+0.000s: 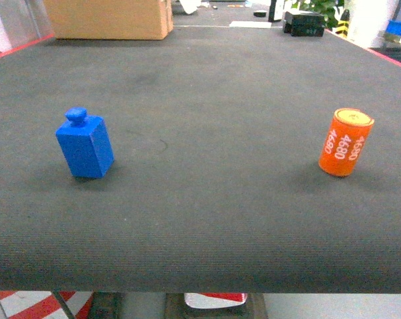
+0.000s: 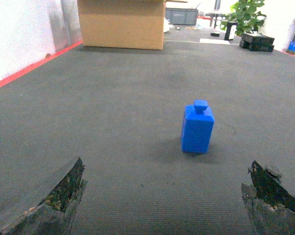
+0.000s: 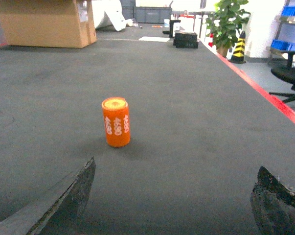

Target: Sort blue parts and orange caps into right shelf containers

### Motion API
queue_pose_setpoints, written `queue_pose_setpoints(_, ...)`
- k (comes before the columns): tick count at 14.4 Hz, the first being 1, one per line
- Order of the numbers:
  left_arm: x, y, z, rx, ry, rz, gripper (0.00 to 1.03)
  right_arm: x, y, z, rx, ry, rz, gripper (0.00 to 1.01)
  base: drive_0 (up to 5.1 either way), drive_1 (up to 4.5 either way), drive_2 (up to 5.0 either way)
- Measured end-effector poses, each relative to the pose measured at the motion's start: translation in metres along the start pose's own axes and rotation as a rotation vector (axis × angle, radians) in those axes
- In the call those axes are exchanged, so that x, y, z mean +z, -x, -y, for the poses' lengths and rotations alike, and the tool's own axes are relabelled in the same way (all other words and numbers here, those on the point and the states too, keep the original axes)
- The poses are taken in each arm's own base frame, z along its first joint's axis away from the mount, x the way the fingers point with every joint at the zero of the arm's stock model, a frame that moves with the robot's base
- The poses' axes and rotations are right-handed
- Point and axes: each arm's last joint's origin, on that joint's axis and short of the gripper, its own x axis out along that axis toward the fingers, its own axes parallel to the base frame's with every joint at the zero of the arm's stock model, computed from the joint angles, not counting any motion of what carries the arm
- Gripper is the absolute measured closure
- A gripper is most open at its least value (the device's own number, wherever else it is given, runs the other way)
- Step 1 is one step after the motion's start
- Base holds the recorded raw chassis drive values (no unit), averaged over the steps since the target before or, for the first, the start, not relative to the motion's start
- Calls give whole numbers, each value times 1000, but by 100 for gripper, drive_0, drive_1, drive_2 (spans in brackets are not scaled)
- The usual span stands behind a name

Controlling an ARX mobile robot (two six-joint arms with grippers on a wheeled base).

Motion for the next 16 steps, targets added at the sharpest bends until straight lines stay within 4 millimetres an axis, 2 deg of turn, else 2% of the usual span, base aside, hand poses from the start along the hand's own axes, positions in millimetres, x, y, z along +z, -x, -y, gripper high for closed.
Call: queue_pose_setpoints(16, 0, 0, 0, -1, 0, 1, 5, 0, 0, 0, 0, 0, 0, 3, 0, 0, 0)
